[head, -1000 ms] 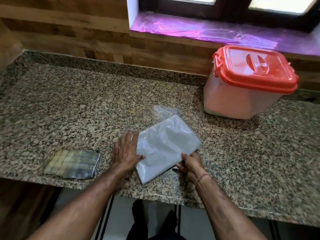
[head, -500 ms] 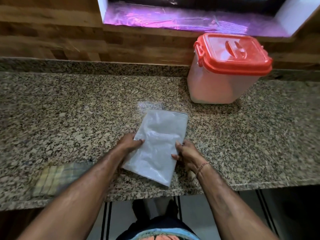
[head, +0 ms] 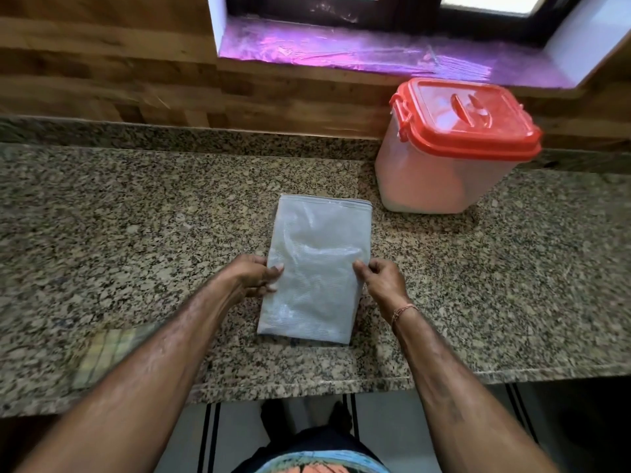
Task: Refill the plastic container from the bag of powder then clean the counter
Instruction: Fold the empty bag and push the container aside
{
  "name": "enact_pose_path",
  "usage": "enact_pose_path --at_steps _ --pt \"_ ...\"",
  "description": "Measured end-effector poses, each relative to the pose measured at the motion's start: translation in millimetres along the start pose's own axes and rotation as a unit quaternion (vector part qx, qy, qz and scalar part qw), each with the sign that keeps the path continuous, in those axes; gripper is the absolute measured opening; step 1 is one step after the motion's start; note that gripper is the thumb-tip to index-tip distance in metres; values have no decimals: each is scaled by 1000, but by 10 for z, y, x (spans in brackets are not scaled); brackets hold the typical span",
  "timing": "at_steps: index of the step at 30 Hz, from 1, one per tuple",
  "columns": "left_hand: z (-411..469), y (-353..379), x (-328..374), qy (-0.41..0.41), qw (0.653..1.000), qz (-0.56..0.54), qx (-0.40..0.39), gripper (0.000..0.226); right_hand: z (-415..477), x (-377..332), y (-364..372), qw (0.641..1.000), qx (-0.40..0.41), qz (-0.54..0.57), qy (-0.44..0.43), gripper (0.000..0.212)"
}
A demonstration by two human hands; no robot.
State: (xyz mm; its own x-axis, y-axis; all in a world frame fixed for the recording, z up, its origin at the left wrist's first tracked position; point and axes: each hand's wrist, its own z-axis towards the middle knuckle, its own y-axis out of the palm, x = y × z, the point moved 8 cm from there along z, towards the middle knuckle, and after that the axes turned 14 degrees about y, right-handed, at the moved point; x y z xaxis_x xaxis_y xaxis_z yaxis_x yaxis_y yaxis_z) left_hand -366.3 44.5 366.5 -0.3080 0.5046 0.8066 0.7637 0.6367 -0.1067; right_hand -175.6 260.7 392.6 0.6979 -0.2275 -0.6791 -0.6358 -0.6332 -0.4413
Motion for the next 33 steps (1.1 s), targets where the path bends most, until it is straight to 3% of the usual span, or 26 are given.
enact_pose_path --at_steps 2,5,9,13,19,25,29,33 --pt "-9 -21 46 2 999 -35 5 43 -11 -119 3 1000 -1 -5 -13 23" --pt "-35 -38 165 17 995 -91 30 52 -20 -282 113 993 -88 76 5 25" --pt "-53 -160 320 93 984 -105 108 57 -37 -482 228 964 -179 197 17 48" --pt "-177 -196 282 156 968 -92 172 36 1 -492 234 967 -155 204 -7 71" --pt "-446 32 -293 85 973 -29 210 5 117 283 316 991 -87 87 53 34" --pt "-495 195 -845 29 961 -71 264 63 265 728 335 993 -82 -29 74 29" --pt "-547 446 -868 20 963 -99 251 42 281 734 304 990 -89 -96 42 19" --pt "-739 570 -811 48 946 -187 259 32 176 515 167 990 -130 -50 2 16"
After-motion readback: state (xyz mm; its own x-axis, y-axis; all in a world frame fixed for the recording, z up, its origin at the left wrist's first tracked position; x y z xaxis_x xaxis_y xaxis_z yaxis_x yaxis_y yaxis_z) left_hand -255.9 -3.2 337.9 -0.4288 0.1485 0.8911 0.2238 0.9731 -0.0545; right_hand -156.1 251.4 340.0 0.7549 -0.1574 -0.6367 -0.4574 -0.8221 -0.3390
